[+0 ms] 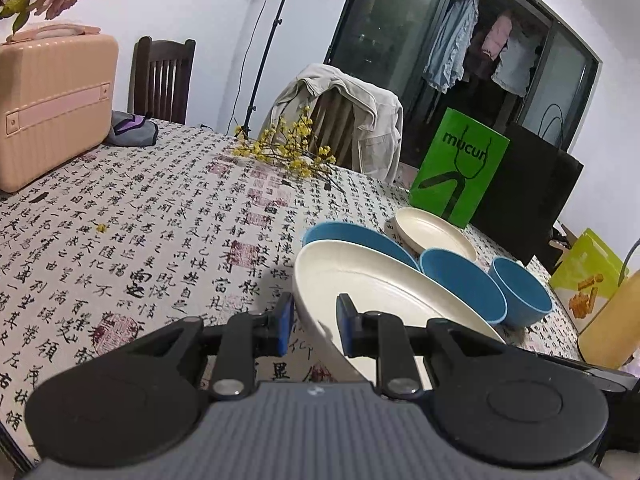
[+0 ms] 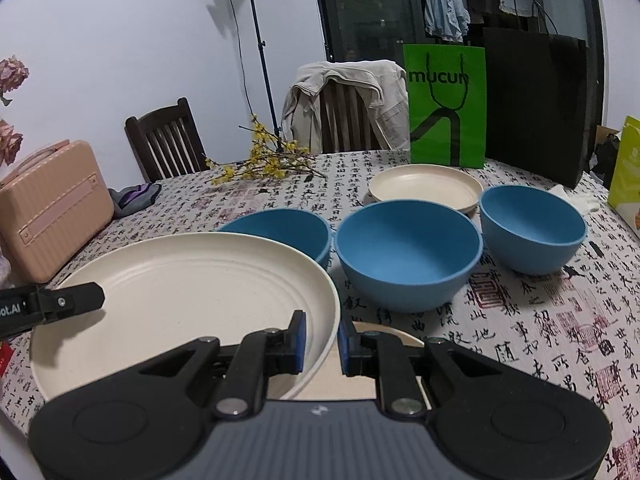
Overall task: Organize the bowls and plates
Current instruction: 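Lower the cream plate with both grippers onto the table beside the blue bowls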
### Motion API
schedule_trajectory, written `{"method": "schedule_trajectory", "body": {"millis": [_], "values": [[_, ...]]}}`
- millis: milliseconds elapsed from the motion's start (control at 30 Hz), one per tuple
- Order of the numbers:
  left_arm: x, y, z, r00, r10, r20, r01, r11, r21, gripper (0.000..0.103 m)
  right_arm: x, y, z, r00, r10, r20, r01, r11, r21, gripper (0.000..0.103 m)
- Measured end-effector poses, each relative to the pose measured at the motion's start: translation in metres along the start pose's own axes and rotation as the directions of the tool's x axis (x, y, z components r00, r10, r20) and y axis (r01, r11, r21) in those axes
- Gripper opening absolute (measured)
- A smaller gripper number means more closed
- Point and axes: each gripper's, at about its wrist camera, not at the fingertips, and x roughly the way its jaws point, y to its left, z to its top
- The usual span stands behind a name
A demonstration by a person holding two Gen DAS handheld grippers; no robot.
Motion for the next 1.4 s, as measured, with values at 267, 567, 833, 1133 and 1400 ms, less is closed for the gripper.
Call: {"method": "schedule_trajectory", "body": {"millis": [267,567,833,1133,1400], "values": [[0.005,-0.010,-0.013,1.000,-0.010,-0.020,0.010,1.000,0.019,0.022,-0.006,-0.013,-0.012,1.000,-0.021,0.003,0.021,1.000,0.011,0.016],[0.004,-0.023,-0.023,1.000,-0.018,-0.026,0.020,0.999,0.046,0.022,-0.014,-0.026,-0.023,0.999,-0.034,0.013,0.034,0.999,0.025,0.016],[0.004,-0.030,-0.032,0.999,-0.018,-0.032,0.020,0.998,0.059,0.022,-0.019,-0.034,-0.029,0.999,-0.044,0.019,0.043,0.999,0.033,0.016],[0.011,-0.039,-0.040,0.999,-0.017,-0.048,0.021,0.997,0.080,0.022,-0.020,-0.042,-0.036,0.998,-0.064,0.020,0.063,0.997,0.038,0.016],[0.015,-0.046,-0.047,0.998,-0.018,-0.054,0.023,0.995,0.100,0.022,-0.020,-0.049,-0.041,0.997,-0.078,0.022,0.077,0.996,0.044,0.016]]}}
